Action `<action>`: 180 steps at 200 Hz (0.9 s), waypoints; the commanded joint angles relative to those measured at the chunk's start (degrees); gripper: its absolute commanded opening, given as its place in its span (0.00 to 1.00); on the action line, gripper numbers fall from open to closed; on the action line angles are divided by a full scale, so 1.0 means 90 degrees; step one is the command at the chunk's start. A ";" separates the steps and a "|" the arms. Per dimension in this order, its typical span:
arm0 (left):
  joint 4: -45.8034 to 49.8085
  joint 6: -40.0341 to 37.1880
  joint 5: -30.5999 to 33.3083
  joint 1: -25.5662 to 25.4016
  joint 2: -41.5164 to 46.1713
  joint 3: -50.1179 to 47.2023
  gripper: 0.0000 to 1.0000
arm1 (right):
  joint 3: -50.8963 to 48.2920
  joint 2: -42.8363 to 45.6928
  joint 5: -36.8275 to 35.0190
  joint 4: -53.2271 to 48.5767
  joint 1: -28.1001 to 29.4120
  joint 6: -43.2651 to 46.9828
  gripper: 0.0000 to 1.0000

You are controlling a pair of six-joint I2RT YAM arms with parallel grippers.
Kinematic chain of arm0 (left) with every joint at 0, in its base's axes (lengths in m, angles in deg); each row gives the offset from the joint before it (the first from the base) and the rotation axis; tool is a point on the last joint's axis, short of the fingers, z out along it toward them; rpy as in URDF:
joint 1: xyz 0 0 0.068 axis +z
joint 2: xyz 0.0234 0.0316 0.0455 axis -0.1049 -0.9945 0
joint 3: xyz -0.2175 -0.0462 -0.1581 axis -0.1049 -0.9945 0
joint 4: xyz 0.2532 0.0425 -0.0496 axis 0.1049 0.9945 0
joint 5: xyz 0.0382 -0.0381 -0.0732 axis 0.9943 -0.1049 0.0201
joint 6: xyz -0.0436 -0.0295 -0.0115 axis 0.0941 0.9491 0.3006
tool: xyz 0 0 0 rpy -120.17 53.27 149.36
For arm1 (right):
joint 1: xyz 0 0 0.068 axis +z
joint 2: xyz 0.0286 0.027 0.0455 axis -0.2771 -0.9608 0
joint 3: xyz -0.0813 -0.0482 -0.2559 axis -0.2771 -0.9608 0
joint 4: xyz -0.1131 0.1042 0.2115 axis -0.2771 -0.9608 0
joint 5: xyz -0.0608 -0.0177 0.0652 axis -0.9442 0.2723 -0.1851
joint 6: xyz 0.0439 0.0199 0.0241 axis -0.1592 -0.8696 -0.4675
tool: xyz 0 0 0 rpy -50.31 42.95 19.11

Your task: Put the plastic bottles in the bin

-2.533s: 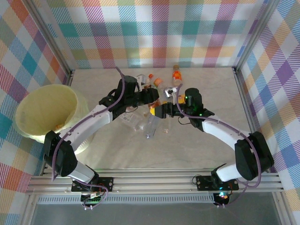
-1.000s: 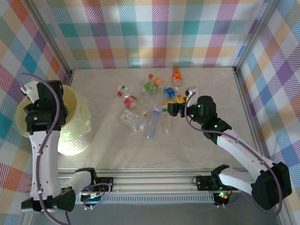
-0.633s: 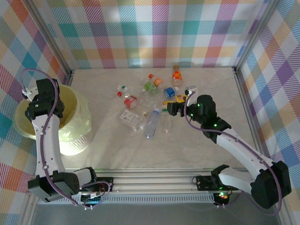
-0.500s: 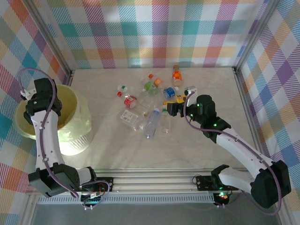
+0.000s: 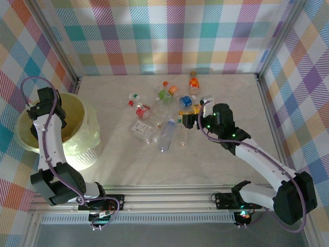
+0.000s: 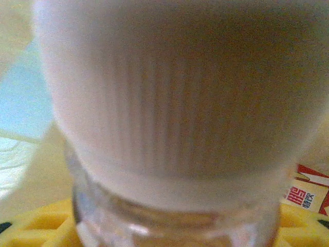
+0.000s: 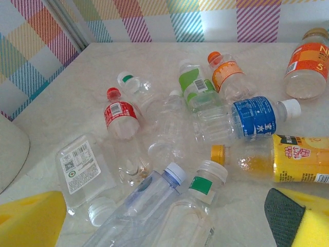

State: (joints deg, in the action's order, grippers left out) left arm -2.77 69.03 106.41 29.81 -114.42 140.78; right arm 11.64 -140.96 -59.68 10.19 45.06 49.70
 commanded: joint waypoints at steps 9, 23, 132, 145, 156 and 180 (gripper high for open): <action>0.0170 0.0196 0.0085 0.0091 0.0010 0.0064 0.63 | 0.0182 -0.0065 -0.0078 -0.0010 0.0023 -0.0021 1.00; 0.0145 0.0209 0.0114 0.0091 0.0089 0.0063 0.64 | 0.0145 -0.0074 -0.0109 -0.0010 0.0023 -0.0028 1.00; 0.0381 0.0079 -0.0868 0.0070 0.0576 0.0550 0.86 | 0.0338 -0.0576 -0.0759 -0.0246 0.0023 -0.0677 1.00; 0.0389 -0.0019 -0.1351 0.0065 0.0730 0.0749 0.89 | 0.0384 -0.0656 -0.1015 -0.0393 0.0023 -0.0856 1.00; 0.0442 -0.0044 -0.1703 0.0071 0.0830 0.0960 0.90 | 0.0433 -0.0725 -0.1211 -0.0553 0.0011 -0.1009 1.00; 0.0470 0.0054 -0.2459 0.0066 0.1069 0.1270 0.92 | 0.0494 -0.0861 -0.1616 -0.0874 -0.0015 -0.1363 1.00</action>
State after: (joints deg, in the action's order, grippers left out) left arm -0.23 69.60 93.30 29.81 -108.21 148.78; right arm 13.98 -147.56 -68.64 6.22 45.04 42.21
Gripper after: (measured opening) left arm 0.915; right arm 0.996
